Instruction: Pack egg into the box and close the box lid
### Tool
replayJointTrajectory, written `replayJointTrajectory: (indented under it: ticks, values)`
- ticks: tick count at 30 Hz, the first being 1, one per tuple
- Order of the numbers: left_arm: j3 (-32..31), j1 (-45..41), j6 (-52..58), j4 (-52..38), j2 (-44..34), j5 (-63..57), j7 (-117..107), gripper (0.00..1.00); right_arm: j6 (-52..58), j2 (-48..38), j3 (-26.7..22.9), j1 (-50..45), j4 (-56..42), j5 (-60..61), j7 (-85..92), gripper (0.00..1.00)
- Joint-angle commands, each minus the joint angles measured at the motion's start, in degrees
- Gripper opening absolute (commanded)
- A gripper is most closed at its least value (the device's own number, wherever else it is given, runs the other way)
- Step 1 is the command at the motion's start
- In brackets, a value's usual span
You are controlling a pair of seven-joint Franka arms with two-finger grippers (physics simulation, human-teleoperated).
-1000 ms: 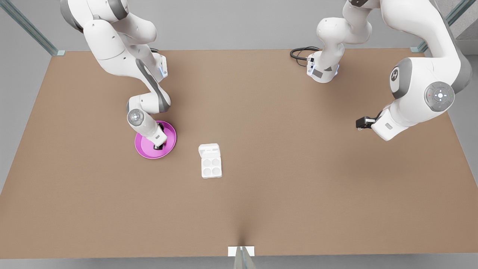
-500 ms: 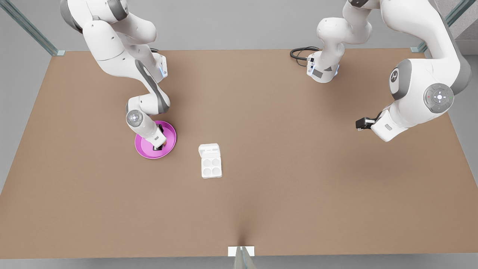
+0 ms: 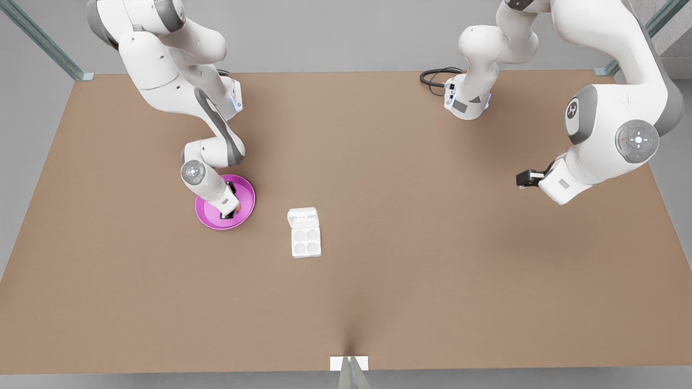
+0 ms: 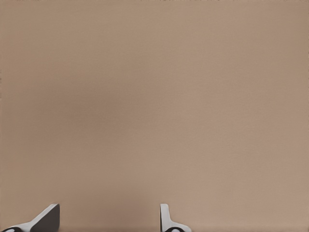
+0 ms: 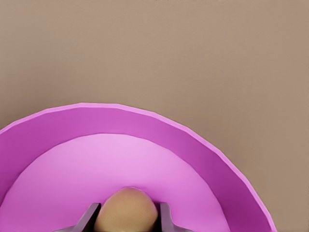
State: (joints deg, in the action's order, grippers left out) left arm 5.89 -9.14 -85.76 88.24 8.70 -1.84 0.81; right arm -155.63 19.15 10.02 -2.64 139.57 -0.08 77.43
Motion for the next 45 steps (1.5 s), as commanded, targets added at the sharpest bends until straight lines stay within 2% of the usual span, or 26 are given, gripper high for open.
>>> replayJointTrajectory:
  ticks: [1, 8, 11, 15, 18, 21, 25, 30, 43, 44, 45]
  values:
    - [0.0, 0.0, 0.0, 0.0, 0.0, 0.0, 0.0, 1.0, 0.0, 0.0, 0.0, 0.0, 0.0, 0.0, 0.0, 0.56]
    - [0.0, 0.0, -0.1, 0.0, 0.1, 0.0, 0.0, 1.0, 1.6, -1.4, 0.1, -0.4, -2.6, 0.0, -0.5, 0.56]
    - [0.0, 0.0, -0.1, 0.0, 0.1, 0.0, 0.0, 1.0, 14.2, 1.2, 0.1, -4.2, -14.7, 3.9, -1.1, 0.56]
    - [0.0, 0.0, 0.1, 0.0, 0.0, 0.0, 0.0, 1.0, 21.7, 10.0, 0.0, -9.3, -32.3, 6.7, -5.6, 0.57]
    - [0.0, 0.0, 0.1, 0.0, 0.1, 0.0, 0.0, 1.0, 22.0, 13.2, -0.4, -9.4, -37.2, 7.1, -5.9, 0.57]
    - [0.0, 0.0, -0.1, 0.0, 0.2, 0.0, 0.0, 1.0, 23.6, 18.5, -0.3, -13.3, -46.1, 9.6, -10.7, 0.57]
    - [0.0, 0.0, -0.3, 0.0, 0.3, 0.0, 0.0, 1.0, 23.6, 23.1, -0.3, -16.4, -52.6, 11.4, -12.7, 0.57]
    - [0.1, 0.0, -0.3, 0.0, 0.5, 0.0, 0.0, 1.0, 23.4, 26.4, -0.3, -18.4, -56.0, 12.7, -14.8, 0.57]
    - [0.1, 0.0, -0.1, 0.0, 0.5, -0.2, 0.0, 1.0, 23.3, 27.7, -0.2, -19.3, -55.3, 13.1, -14.7, 0.58]
    - [0.1, 0.0, -0.1, 0.0, 0.5, -0.2, 0.0, 1.0, 23.4, 27.6, -0.2, -19.3, -55.3, 13.2, -14.7, 0.76]
    - [0.1, 0.0, -0.2, 0.0, 0.5, -0.2, 0.0, 1.0, 23.5, 27.3, -0.2, -19.2, -55.2, 13.1, -14.4, 1.0]
